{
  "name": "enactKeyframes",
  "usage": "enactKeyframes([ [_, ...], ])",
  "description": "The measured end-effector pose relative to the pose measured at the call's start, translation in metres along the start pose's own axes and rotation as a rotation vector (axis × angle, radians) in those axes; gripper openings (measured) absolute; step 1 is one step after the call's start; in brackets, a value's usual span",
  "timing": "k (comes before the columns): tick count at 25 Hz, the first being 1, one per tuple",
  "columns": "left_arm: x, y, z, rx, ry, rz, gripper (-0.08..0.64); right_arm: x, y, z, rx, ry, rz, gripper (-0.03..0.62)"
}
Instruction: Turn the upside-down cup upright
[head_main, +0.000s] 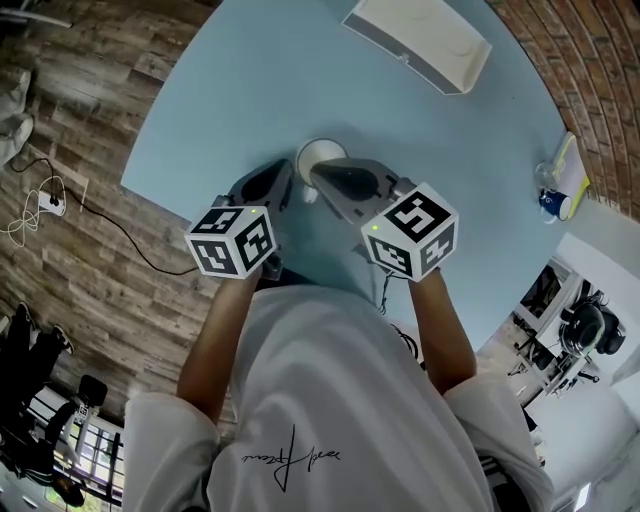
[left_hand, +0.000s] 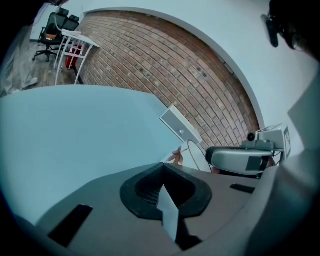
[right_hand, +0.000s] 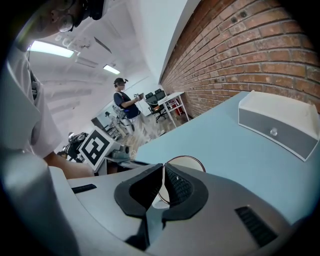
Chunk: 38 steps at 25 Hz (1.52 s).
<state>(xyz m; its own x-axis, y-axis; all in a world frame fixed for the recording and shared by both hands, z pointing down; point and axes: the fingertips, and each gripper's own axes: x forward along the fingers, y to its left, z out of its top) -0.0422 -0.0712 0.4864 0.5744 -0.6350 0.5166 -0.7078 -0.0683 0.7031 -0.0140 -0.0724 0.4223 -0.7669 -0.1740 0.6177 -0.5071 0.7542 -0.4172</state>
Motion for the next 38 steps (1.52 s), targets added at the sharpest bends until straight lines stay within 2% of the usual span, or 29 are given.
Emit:
enactKeyframes([
  [27, -0.029, -0.026, 0.003, 0.088, -0.066, -0.004, 0.009, -0.03, 0.022, -0.005, -0.05, -0.062, -0.027, 0.023],
  [38, -0.044, -0.047, -0.003, 0.122, -0.096, -0.006, 0.009, -0.057, 0.034, -0.009, -0.066, -0.125, -0.043, 0.023],
])
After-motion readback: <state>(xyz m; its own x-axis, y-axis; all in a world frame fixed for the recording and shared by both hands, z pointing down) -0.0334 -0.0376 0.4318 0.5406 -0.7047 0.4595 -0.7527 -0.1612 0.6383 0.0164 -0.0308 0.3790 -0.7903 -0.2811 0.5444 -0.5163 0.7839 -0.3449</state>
